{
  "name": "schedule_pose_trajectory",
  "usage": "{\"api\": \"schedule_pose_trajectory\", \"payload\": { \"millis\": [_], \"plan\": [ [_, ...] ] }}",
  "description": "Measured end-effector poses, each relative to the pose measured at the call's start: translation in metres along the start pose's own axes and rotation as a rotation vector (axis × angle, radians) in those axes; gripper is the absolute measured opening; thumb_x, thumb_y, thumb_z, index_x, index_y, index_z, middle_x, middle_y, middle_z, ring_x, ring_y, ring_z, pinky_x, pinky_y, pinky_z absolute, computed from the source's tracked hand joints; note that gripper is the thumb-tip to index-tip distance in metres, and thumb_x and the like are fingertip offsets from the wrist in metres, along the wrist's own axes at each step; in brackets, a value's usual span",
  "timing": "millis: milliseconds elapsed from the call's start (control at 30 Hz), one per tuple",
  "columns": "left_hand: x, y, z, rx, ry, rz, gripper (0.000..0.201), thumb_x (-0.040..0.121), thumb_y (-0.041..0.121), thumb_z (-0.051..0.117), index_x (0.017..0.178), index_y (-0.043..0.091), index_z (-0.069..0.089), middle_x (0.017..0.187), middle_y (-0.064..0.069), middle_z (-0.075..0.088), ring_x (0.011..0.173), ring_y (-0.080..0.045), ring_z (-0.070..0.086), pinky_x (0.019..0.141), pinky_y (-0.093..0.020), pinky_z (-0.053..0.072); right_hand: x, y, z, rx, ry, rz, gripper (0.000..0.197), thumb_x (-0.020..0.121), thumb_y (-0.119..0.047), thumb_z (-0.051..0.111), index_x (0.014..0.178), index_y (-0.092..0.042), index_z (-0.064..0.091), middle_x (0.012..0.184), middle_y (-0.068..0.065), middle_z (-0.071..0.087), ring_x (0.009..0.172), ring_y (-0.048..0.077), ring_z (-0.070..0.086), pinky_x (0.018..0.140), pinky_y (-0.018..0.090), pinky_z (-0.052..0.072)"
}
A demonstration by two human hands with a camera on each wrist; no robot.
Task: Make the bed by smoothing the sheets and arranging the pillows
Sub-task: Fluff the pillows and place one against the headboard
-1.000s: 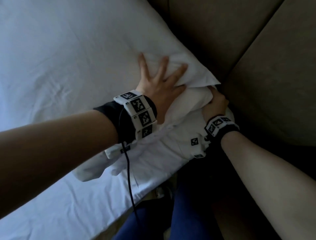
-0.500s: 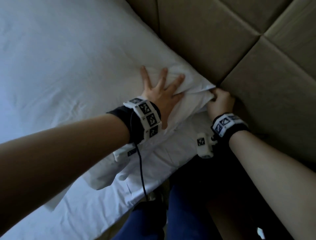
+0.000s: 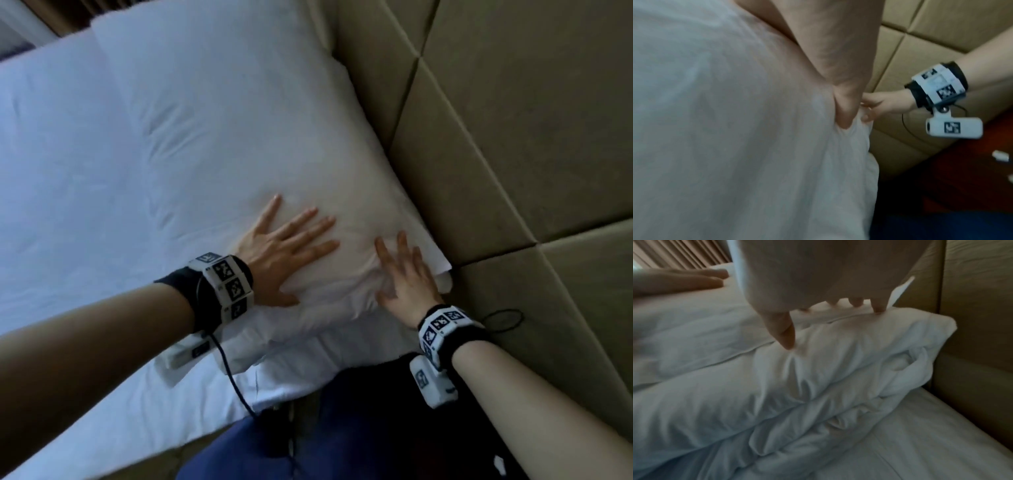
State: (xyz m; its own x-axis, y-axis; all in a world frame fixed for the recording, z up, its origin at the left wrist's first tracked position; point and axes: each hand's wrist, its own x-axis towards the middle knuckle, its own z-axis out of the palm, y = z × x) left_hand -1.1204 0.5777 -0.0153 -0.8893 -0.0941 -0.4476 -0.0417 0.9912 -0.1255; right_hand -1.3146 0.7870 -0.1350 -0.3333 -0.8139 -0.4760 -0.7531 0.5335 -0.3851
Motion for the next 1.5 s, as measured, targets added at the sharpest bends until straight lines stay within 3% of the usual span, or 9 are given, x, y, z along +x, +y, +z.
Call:
{"api": "schedule_pose_trajectory", "payload": {
  "millis": [167,333,467,567,733,933,1033,1200,1500],
  "plan": [
    [-0.031,-0.049,0.006,-0.362,0.266,-0.422,0.090,0.082,0.079,0.037,0.151,0.045,-0.010,0.161,0.007,-0.018,0.150,-0.025,-0.011,0.107,-0.075,0.002,0.013,-0.020,-0.059,0.114,0.345,-0.011,0.050,0.085,-0.043,0.049,0.128,-0.018,0.056,0.149,0.015,0.038,0.130,0.034,0.044,0.108,0.041,0.037],
    [-0.060,-0.117,0.046,-1.025,0.244,-0.931,0.115,0.058,0.096,0.044,0.148,0.050,-0.011,0.160,0.003,-0.025,0.148,-0.036,-0.010,0.113,-0.067,0.008,0.084,-0.092,-0.116,0.438,0.286,0.143,0.071,0.093,-0.050,0.053,0.153,-0.028,0.022,0.159,0.010,0.021,0.145,0.027,0.024,0.118,0.038,0.020],
    [-0.051,-0.131,0.067,-1.244,0.270,-0.884,0.125,0.053,0.093,0.051,0.151,0.045,-0.009,0.160,-0.001,-0.024,0.150,-0.027,-0.007,0.120,-0.052,0.009,0.124,-0.123,-0.133,0.554,0.203,0.410,0.085,0.085,-0.071,0.047,0.153,-0.025,0.025,0.154,0.008,0.036,0.137,0.034,0.038,0.112,0.039,0.029],
    [-0.046,-0.125,0.070,-1.348,0.289,-0.787,0.116,0.056,0.091,0.052,0.147,0.053,-0.009,0.161,0.000,-0.019,0.150,-0.024,-0.007,0.120,-0.055,0.011,0.126,-0.130,-0.143,0.269,0.302,0.382,0.043,0.093,-0.045,0.053,0.097,-0.004,0.065,0.106,0.021,0.065,0.104,0.041,0.058,0.082,0.036,0.042],
    [-0.059,-0.105,0.071,-1.318,0.359,-0.674,0.111,0.061,0.086,0.055,0.144,0.058,-0.013,0.161,0.001,-0.021,0.150,-0.026,-0.007,0.119,-0.054,0.008,0.080,-0.127,-0.149,0.251,0.515,0.320,0.035,0.096,-0.019,0.053,0.064,-0.006,0.046,0.062,0.005,0.047,0.069,0.028,0.046,0.067,0.030,0.031],
    [-0.067,-0.089,0.097,-1.340,0.389,-0.623,0.107,0.065,0.083,0.058,0.147,0.056,-0.006,0.160,0.009,-0.024,0.148,-0.019,-0.017,0.120,-0.055,0.004,0.073,-0.144,-0.111,0.091,0.471,0.452,0.028,0.099,-0.020,0.042,0.114,-0.007,0.062,0.113,0.028,0.057,0.104,0.046,0.052,0.092,0.047,0.043],
    [-0.083,-0.101,0.114,-1.318,0.393,-0.551,0.093,0.076,0.083,0.045,0.147,0.055,-0.008,0.159,0.014,-0.023,0.148,-0.017,-0.018,0.117,-0.061,-0.001,0.057,-0.196,-0.090,0.073,0.468,0.400,0.054,0.102,-0.033,0.036,0.153,-0.023,0.024,0.156,0.021,0.020,0.141,0.041,0.023,0.116,0.050,0.019],
    [-0.136,-0.092,0.188,-1.239,0.293,-0.609,0.074,0.089,0.075,0.016,0.148,0.047,-0.018,0.154,0.018,-0.032,0.148,-0.017,-0.017,0.114,-0.054,-0.006,0.010,-0.313,-0.001,-0.297,0.361,-0.004,0.067,0.093,-0.061,0.026,0.150,-0.049,-0.007,0.161,0.006,-0.020,0.148,0.033,-0.013,0.111,0.063,-0.003],
    [-0.111,-0.081,0.273,-1.472,0.109,-0.362,0.063,0.100,0.059,0.017,0.152,0.037,-0.011,0.160,0.014,-0.020,0.149,-0.009,-0.002,0.118,-0.034,0.008,0.062,-0.319,0.088,-0.602,0.392,0.114,0.070,0.088,-0.073,0.016,0.149,-0.050,-0.012,0.160,0.007,-0.021,0.148,0.035,-0.012,0.109,0.072,-0.001]
  ]
}}
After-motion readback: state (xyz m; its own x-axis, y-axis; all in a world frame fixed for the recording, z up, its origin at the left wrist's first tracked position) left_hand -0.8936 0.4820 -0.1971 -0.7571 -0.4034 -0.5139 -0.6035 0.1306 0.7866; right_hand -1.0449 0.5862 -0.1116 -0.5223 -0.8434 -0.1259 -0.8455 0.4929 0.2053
